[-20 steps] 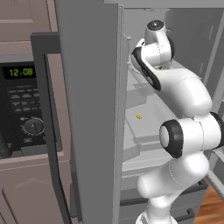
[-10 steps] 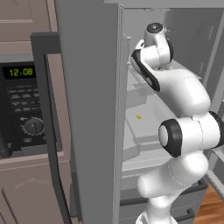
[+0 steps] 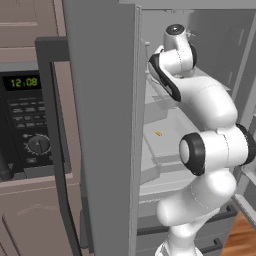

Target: Retrieve the fish from the fridge and place it on the saucepan with marinade on the stove.

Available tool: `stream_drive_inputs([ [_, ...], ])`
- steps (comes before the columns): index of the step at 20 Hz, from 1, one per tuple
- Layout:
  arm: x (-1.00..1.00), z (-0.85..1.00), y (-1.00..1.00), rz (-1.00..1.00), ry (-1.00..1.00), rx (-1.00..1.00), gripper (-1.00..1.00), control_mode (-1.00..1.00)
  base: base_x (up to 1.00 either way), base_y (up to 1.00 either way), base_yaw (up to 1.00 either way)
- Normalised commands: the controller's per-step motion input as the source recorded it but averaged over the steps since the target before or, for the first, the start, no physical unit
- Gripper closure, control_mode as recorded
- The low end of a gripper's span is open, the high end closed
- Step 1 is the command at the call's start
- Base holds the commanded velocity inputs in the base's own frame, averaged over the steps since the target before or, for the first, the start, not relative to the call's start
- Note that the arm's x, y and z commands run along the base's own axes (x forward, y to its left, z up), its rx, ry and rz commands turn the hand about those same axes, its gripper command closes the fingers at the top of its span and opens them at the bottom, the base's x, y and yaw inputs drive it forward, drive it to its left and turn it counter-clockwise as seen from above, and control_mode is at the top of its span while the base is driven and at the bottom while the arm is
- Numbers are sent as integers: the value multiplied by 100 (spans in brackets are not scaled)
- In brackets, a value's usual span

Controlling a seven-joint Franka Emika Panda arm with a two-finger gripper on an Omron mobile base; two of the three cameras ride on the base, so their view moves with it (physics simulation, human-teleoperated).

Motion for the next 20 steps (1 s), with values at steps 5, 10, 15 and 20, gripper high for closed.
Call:
stream_drive_inputs([
  [5, 0, 0, -3, 0, 6, 0, -100, -100, 0, 0, 0],
  [10, 1, -5, -9, 0, 1, 0, -100, -100, 0, 0, 0],
  [15, 3, -17, -11, 0, 0, 0, -100, -100, 0, 0, 0],
  [20, 0, -22, -6, 0, 0, -1, -100, -100, 0, 0, 0],
])
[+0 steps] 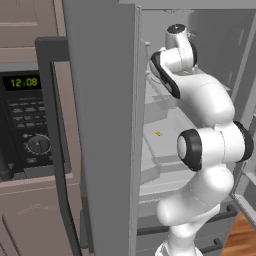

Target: Retrieve the fish from the fridge and place it on the saucepan with marinade on the stove.

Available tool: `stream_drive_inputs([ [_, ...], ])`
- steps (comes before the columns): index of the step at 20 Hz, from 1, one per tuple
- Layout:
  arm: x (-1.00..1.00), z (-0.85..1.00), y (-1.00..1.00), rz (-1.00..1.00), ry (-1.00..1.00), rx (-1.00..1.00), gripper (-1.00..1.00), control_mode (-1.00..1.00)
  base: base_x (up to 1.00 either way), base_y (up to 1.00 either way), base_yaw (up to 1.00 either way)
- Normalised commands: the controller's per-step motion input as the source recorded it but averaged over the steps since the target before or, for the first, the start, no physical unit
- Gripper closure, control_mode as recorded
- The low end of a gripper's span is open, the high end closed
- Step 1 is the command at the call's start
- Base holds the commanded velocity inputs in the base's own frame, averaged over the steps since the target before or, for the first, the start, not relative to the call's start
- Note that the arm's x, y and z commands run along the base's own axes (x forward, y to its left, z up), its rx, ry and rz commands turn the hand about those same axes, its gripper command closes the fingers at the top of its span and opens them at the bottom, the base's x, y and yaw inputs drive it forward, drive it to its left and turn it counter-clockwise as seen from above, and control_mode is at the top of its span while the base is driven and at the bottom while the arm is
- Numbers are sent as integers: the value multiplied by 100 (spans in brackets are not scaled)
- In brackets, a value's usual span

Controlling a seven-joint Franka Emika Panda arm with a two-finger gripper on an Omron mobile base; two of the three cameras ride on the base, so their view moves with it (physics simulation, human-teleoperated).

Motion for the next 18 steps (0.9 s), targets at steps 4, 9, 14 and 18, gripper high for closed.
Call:
stream_drive_inputs([
  [4, 0, -20, -4, 0, 0, -1, -100, -100, 0, 0, 0],
  [9, 0, -25, -2, 0, 0, -2, -100, -100, 0, 0, 0],
  [14, 0, -28, -2, 0, 0, -2, -100, -100, 0, 0, 0],
  [18, 2, -11, 0, 0, 0, -1, 100, -100, 0, 0, 0],
])
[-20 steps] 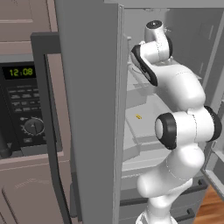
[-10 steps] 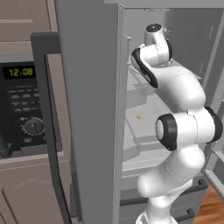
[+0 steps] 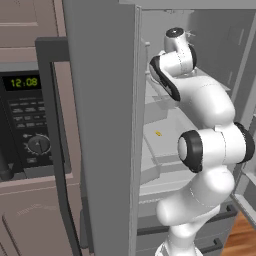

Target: Retrieve the fish from the fridge and place it on the saucepan with marinade on the stove.

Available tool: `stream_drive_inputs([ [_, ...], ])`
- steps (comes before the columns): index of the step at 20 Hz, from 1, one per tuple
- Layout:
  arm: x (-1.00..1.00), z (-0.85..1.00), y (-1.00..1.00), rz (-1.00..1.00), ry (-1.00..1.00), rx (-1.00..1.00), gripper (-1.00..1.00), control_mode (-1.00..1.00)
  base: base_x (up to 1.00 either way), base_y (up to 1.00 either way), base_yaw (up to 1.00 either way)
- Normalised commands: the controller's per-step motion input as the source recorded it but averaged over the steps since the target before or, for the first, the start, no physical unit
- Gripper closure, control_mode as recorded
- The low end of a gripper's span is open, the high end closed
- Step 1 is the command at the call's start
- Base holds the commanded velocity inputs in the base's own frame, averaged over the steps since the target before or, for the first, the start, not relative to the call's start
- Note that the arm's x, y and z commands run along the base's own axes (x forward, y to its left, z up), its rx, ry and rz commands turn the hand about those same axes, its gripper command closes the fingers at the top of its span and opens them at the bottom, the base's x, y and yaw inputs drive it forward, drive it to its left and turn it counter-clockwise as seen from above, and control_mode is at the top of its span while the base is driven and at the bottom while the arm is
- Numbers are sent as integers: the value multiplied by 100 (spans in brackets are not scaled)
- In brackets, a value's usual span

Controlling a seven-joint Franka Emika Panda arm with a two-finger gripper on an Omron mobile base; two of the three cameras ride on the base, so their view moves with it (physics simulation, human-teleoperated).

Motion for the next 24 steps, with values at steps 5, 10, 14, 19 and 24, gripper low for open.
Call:
stream_drive_inputs([
  [5, 8, -1, 0, 0, 0, 0, 100, -100, 0, 0, 0],
  [10, 3, 0, 0, 0, 0, 0, 100, -100, 0, 0, 0],
  [14, 0, 0, 0, 0, 0, 0, 100, -100, 0, 0, 0],
  [19, -14, 0, 0, 0, -5, 0, 100, -100, 0, 0, 0],
  [24, -22, 0, 0, 0, -16, 0, 100, -100, 0, 0, 0],
])
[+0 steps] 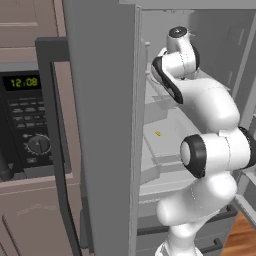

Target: Retrieve the fish from the fridge and place it on the saucepan with marinade on the stove.

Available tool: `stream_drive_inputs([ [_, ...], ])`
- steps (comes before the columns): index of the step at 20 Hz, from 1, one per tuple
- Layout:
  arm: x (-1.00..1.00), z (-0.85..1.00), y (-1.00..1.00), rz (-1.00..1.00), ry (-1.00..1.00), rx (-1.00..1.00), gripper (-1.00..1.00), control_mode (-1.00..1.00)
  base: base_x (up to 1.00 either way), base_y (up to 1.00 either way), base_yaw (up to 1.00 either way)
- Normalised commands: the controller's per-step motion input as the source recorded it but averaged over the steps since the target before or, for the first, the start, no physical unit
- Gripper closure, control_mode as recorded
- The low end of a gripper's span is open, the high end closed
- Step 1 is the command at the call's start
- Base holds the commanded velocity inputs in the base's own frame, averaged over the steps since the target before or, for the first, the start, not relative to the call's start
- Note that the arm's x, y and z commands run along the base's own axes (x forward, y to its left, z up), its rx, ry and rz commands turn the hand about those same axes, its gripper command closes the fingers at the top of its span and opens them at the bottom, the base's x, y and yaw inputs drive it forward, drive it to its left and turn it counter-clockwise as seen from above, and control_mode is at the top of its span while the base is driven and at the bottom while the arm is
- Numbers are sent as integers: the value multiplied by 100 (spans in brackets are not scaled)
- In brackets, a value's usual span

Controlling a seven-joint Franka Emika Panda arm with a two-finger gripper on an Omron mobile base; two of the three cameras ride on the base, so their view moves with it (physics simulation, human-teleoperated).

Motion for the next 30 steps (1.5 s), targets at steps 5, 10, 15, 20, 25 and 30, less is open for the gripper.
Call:
stream_drive_inputs([
  [5, -23, 2, 0, 0, -19, 0, 100, -100, 0, 0, 0],
  [10, -29, 19, 0, 0, -14, -1, 100, -100, 0, 0, 0],
  [15, -29, 35, 3, 2, -10, -2, 100, -100, 0, 0, 0],
  [20, -40, 32, 10, 6, -1, -2, 100, -100, 0, 0, 0],
  [25, -58, 9, 15, 10, 0, -3, 100, -100, 0, 0, 0],
  [30, -66, 0, 1, 8, -11, -2, 100, -100, 0, 0, 0],
])
